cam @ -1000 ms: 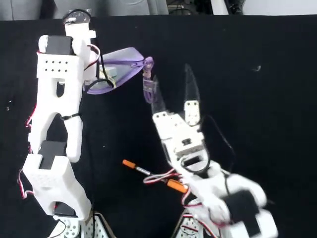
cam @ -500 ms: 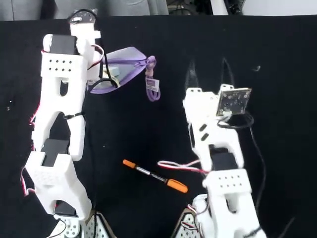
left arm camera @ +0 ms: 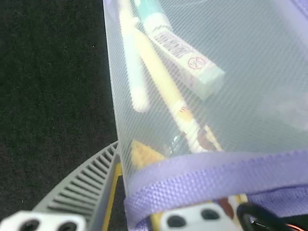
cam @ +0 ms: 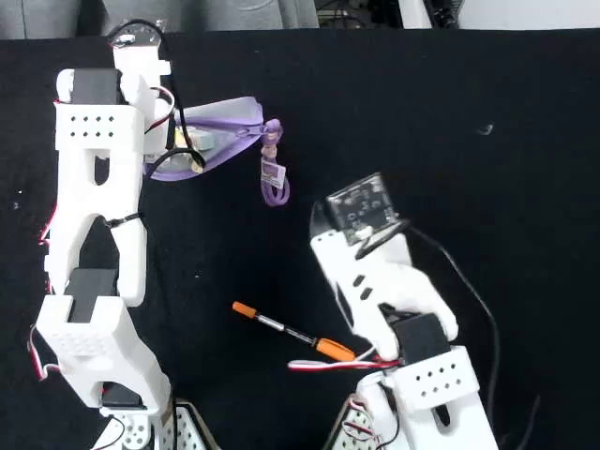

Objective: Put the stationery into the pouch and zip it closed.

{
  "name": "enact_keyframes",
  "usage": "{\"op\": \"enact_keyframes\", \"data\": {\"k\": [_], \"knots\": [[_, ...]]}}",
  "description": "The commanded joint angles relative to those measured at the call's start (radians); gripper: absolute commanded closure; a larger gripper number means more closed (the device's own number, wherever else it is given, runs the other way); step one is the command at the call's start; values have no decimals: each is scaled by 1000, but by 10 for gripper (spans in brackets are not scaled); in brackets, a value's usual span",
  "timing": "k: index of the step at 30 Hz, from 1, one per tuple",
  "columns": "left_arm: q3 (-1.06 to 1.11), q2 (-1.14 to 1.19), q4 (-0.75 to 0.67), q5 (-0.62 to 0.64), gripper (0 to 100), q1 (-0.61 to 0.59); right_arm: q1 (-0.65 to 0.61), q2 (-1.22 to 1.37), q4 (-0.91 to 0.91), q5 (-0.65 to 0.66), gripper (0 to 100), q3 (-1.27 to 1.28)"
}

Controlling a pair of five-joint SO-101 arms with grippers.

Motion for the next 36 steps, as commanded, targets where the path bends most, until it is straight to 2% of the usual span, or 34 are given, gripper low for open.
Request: {"op": "enact_keyframes", "data": {"k": [1, 5, 10, 19, 30, 36], "knots": [[19, 17, 12, 2, 971, -19, -61, -25, 123, 21, 853, -65], [13, 29, 9, 5, 971, -41, -137, -25, 206, 26, 804, -50], [-21, 31, 9, 6, 971, -99, -247, -24, 311, 101, 783, -38], [-25, 31, 6, 26, 971, -122, -339, -1, 325, 135, 783, 4], [-24, 32, -14, 31, 971, -143, -508, 387, 273, 133, 783, -101], [-25, 32, -17, 31, 971, -166, -517, 562, 199, 89, 783, -137]]}}
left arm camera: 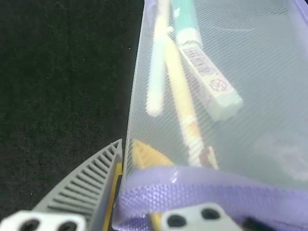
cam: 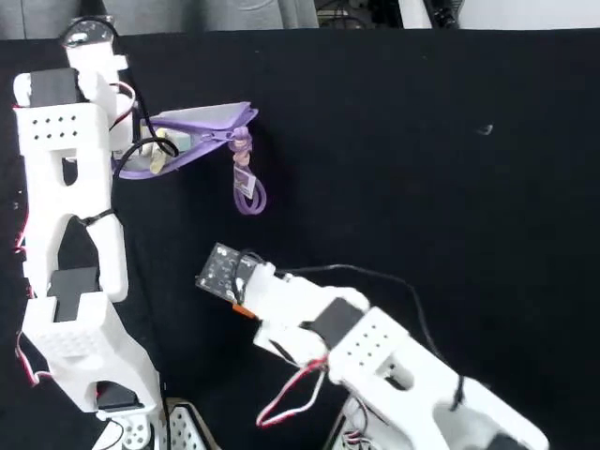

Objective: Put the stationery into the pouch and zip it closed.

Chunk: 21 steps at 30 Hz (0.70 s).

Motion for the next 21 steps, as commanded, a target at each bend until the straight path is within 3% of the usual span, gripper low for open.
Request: {"op": "enact_keyframes", "data": {"k": [1, 21], "knots": [[-2, 15, -14, 18, 971, -33, -17, 113, -49, -44, 783, -101], [-4, 15, -31, 12, 971, -71, -52, 674, 190, -54, 783, -507]]}}
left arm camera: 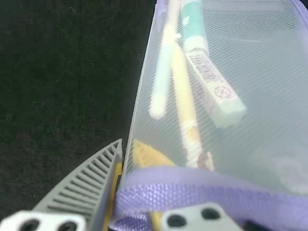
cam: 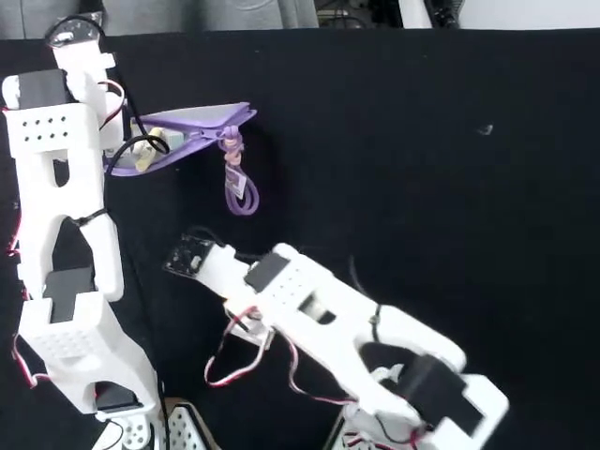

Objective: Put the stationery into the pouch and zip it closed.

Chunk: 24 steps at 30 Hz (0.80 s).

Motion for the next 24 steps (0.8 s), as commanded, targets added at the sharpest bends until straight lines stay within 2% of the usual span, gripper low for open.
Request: {"op": "enact_keyframes", "data": {"k": [1, 11, 19, 24], "knots": [[-4, 15, -2, 11, 971, -38, -9, 76, 60, -15, 783, -108], [-68, 15, 9, 11, 971, -117, -5, 182, 121, -17, 783, -180], [-88, 14, 35, 11, 971, -125, -5, 302, 183, -17, 790, -278], [-82, 14, 35, 11, 971, -125, -5, 427, 262, -11, 941, -384]]}}
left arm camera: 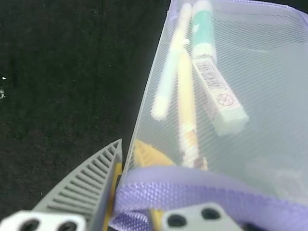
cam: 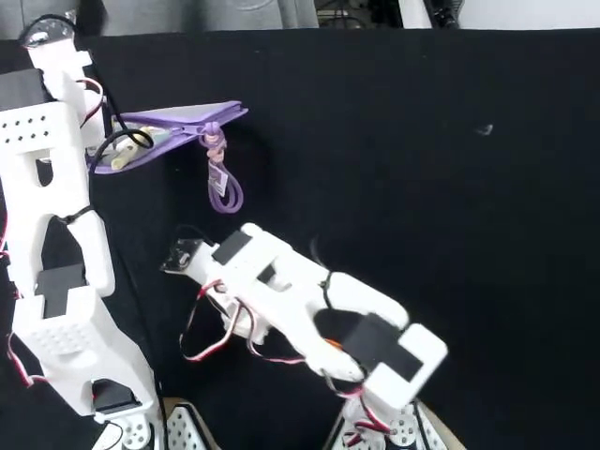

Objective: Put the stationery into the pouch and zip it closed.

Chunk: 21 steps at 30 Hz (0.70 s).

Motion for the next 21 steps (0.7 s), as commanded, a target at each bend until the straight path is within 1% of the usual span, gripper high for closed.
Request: {"op": "enact_keyframes", "data": {"k": [1, 2, 4, 10, 15, 21], "knots": [[-24, -5, 20, 9, 971, -48, -3, 91, 74, -6, 972, -119], [-24, -5, 20, 9, 971, -48, 5, 108, 81, -6, 989, -130], [-24, -5, 20, 9, 971, -48, 20, 128, 89, -5, 979, -151], [-24, -5, 20, 9, 971, -48, 66, 68, 72, -5, 987, -140], [-24, -5, 20, 9, 971, -42, 143, -70, 103, -6, 988, -130], [-24, -5, 20, 15, 971, -28, 299, -311, 167, -6, 988, -127]]}}
